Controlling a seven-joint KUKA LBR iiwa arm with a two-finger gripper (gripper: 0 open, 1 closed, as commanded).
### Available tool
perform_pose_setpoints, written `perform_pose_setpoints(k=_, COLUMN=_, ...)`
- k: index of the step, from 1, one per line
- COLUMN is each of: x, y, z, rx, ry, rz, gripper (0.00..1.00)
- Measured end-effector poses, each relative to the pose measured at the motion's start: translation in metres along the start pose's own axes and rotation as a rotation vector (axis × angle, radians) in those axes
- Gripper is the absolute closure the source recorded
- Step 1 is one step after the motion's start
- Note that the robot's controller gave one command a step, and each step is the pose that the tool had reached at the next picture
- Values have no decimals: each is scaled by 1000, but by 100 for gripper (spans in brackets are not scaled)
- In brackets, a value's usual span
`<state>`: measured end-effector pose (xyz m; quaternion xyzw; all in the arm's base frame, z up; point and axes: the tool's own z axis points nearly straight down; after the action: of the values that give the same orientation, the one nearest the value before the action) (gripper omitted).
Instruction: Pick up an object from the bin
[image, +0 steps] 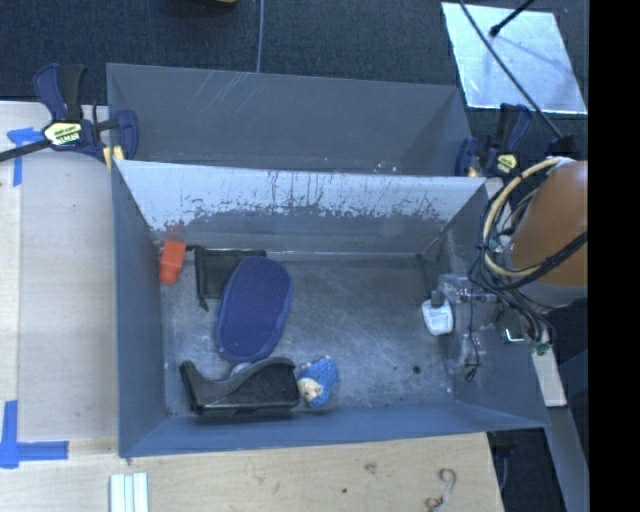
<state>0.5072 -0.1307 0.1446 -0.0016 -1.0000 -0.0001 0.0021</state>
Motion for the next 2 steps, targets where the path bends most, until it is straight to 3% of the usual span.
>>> perform_pose_setpoints(k=1, x=-53, y=-20, z=78, rx=1, ry=-7, rz=-86, gripper=0)
perform_pose_setpoints(k=2, x=-53, y=-19, z=74, rx=2, ry=-9, rz=-88, gripper=100)
